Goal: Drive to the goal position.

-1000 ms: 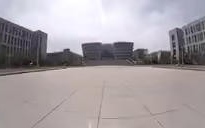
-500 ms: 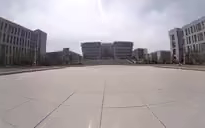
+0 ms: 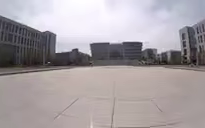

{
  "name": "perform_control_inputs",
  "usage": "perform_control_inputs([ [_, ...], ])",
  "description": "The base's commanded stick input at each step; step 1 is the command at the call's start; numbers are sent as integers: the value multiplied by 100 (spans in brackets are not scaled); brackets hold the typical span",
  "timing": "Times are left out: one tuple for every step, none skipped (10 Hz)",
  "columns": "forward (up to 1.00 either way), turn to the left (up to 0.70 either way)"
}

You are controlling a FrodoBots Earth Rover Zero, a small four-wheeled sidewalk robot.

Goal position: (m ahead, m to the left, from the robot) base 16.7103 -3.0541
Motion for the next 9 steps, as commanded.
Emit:
perform_control_inputs([
  [100, 0],
  [100, 0],
  [100, 0],
  [100, 0],
  [100, 0],
  [100, 0],
  [100, 0],
  [100, 0],
  [100, 0],
])
